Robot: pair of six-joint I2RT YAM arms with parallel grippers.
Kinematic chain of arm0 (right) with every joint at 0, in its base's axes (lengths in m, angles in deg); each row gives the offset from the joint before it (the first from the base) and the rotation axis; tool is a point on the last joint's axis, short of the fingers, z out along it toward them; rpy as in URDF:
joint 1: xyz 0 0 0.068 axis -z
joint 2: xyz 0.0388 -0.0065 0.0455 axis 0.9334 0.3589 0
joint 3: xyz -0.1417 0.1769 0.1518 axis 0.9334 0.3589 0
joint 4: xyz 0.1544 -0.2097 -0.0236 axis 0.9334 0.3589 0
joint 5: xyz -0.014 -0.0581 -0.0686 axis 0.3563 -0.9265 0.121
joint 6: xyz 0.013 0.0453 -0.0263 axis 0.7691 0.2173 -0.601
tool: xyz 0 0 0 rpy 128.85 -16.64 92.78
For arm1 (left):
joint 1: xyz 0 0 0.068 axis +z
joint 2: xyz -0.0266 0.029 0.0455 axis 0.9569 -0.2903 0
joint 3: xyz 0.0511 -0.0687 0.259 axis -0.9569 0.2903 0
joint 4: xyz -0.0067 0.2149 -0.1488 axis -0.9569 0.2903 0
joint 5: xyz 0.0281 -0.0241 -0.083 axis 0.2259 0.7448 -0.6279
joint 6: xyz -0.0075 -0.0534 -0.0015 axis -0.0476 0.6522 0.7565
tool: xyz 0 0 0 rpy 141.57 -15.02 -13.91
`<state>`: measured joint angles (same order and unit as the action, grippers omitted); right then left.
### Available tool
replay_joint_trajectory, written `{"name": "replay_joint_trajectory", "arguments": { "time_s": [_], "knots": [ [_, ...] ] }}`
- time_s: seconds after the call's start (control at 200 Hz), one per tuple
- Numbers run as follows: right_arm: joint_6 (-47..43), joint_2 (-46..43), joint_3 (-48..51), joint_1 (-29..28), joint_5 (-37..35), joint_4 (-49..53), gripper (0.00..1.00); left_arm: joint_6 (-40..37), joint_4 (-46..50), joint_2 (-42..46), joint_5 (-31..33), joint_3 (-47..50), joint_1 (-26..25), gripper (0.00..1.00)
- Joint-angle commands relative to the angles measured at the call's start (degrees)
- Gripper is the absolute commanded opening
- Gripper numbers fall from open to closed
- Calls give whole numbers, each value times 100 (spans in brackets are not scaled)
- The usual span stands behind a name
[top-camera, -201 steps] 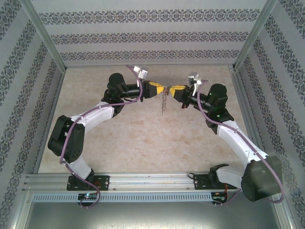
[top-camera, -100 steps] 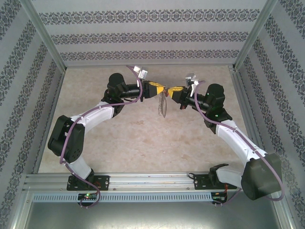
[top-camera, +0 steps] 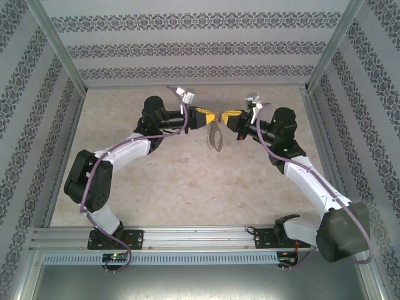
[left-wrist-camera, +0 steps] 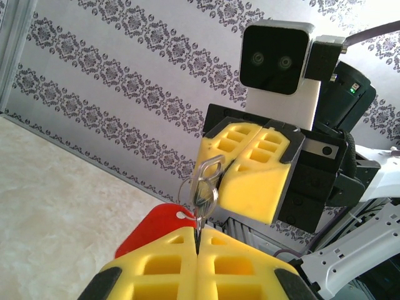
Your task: Put the keys on the keyring
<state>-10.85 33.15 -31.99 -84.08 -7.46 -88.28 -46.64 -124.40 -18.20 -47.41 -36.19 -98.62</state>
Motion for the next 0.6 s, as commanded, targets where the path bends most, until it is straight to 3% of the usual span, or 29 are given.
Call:
{"name": "replay_joint_trajectory", "arguments": {
  "time_s": [0.0,0.32,0.485,0.595],
  "knots": [
    [-96,-62,-213,56,0,-40,0,-108,-106,-21,8,-120,-62,0],
    [-145,-81,-206,112,-228,79,0,-148,-82,47,163,-71,-57,0],
    [-175,-75,-289,118,-426,234,0,-131,-162,73,326,3,-53,25],
    [-240,-57,-336,123,-523,383,0,-118,-249,118,420,95,-57,33]
  ]
}}
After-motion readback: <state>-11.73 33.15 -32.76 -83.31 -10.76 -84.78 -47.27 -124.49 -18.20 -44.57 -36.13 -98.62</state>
